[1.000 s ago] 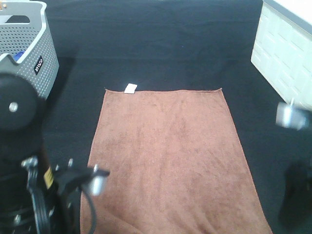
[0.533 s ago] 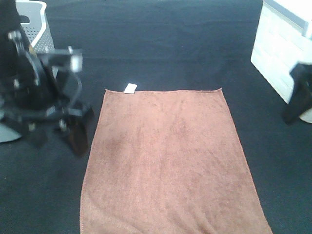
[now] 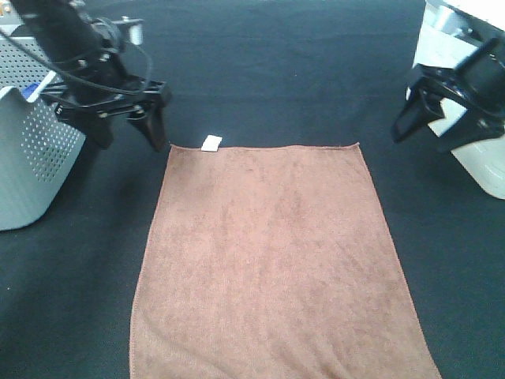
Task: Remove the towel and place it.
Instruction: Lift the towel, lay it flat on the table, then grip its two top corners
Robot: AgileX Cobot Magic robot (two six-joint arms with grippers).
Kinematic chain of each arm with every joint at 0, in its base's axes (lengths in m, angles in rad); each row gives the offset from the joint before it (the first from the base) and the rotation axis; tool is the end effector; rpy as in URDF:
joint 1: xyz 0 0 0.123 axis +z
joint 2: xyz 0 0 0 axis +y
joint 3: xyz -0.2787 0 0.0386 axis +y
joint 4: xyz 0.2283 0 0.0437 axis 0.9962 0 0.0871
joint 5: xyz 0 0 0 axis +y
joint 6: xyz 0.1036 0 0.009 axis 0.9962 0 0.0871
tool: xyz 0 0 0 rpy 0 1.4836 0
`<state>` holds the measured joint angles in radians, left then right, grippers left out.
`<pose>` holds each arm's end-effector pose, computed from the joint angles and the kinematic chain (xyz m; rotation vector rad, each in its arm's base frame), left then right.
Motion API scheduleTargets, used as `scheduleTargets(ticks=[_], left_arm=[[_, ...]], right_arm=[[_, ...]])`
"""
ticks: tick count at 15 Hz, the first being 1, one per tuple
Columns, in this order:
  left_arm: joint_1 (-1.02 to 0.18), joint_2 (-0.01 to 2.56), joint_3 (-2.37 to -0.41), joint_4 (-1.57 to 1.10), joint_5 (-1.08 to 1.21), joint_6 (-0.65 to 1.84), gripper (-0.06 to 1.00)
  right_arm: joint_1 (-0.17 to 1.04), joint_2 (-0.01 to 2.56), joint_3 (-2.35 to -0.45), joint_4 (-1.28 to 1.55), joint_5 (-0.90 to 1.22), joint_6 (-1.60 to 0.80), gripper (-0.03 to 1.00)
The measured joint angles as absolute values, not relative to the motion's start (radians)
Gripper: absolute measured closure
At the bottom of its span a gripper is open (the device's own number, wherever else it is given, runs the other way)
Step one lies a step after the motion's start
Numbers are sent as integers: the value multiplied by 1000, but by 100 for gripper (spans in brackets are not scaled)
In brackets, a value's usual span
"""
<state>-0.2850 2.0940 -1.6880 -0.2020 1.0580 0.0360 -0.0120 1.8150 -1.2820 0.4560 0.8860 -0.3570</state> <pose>0.3982 -0.1356 0.1948 0.3522 2.9360 -0.3088 0.3522 0.0313 0.2121 -0.1343 2.7984 0.4781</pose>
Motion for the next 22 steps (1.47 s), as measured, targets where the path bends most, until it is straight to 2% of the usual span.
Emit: scheduleTargets(ticks=[6,11,17,20,22], left_arm=[[-219,2385,-2013,-251,1088,28,19],[-210,2593,-2254,-260,1134,46,20],[-214,2621,-2292,-267,1162,44,20],[-260,2622,-2293,-260,1164,32,21],[-311,2622,-2293,-201,1155,-62,21]], right_arm=[[-12,2147,-1571,419,861,-372,26],[-12,2308,-1654,414,789,-372,26],[-5,2348,-1679,450,769,-374,26],[69,2358,-1683,405,706,-371,26],[141,2362,-1689,317,655,-327,26]])
